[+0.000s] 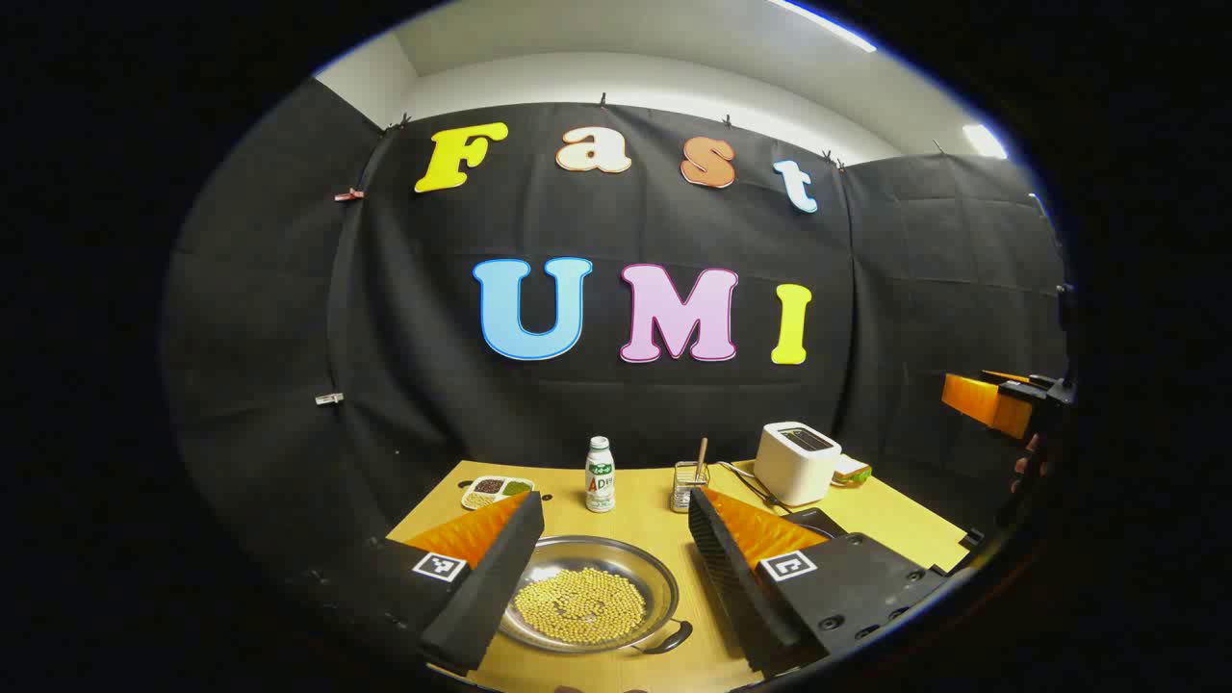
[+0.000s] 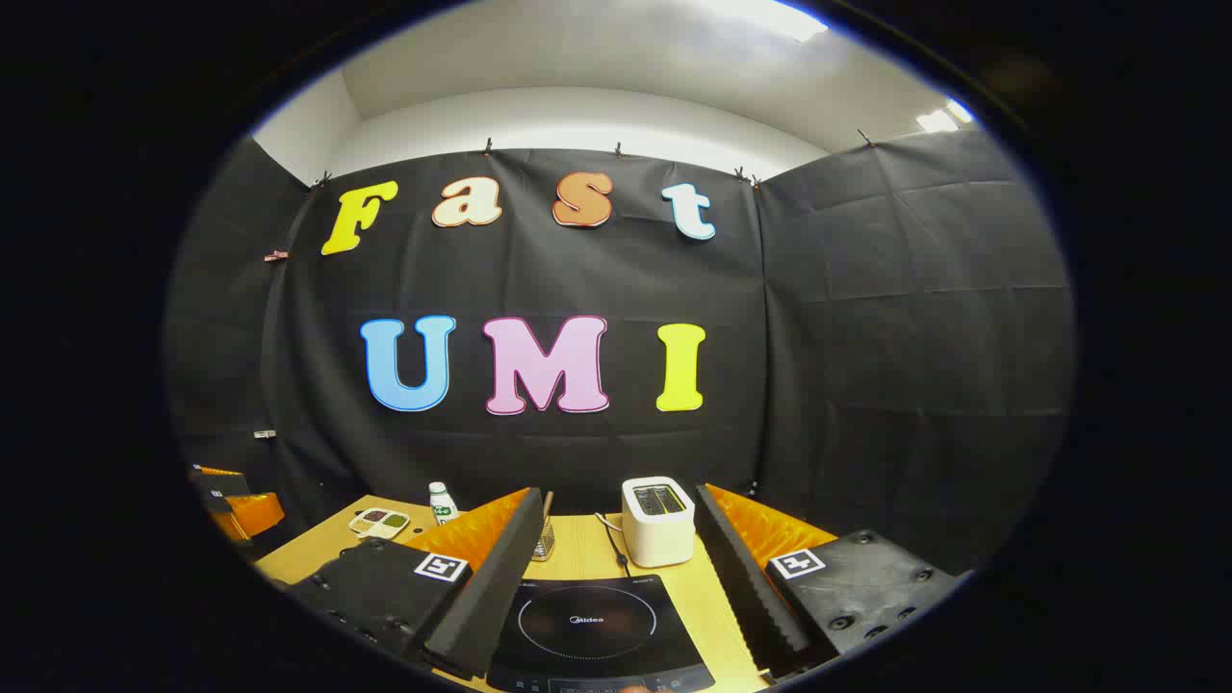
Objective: First push the handle of the pot to place it horizontally, then grasp the pot with both hands and set it on the induction cooktop.
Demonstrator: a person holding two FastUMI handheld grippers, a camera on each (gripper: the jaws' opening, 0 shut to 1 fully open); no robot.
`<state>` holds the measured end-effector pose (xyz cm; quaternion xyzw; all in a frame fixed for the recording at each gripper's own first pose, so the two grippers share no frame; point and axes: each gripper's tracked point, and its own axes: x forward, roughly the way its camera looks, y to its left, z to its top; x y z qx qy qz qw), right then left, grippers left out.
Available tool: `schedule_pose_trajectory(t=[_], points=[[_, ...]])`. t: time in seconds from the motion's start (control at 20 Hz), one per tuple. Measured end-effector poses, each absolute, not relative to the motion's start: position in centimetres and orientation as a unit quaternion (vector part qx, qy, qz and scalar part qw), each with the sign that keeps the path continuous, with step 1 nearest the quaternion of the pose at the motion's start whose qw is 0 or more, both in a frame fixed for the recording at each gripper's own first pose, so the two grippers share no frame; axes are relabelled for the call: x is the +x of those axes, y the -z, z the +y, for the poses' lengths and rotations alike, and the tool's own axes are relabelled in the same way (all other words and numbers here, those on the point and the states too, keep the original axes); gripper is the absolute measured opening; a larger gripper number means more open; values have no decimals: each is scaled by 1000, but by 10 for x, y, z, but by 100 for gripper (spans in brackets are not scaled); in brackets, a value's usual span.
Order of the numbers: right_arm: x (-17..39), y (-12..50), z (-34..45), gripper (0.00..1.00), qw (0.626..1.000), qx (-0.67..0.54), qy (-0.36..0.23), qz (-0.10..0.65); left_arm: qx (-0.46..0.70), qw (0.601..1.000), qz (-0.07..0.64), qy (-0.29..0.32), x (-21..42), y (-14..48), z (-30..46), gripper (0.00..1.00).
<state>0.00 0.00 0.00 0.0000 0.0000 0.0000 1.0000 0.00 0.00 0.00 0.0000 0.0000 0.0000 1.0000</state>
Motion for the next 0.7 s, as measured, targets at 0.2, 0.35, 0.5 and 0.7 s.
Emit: schedule_pose_trajectory(t=[0.2, 0.35, 0.5, 0.7], points=[[12, 4, -10, 98, 1000, -9, 3, 2, 10, 1000, -9, -7, 9, -13, -7, 95], [21, 9, -14, 98, 1000, -9, -4, 8, 19, 1000, -14, -4, 11, -19, -18, 95], [30, 13, -18, 98, 1000, -8, -11, 11, 22, 1000, -14, -3, 15, -20, -26, 95], [38, 18, -13, 98, 999, -11, -26, 17, 8, 1000, -10, -13, 21, -21, -30, 95]])
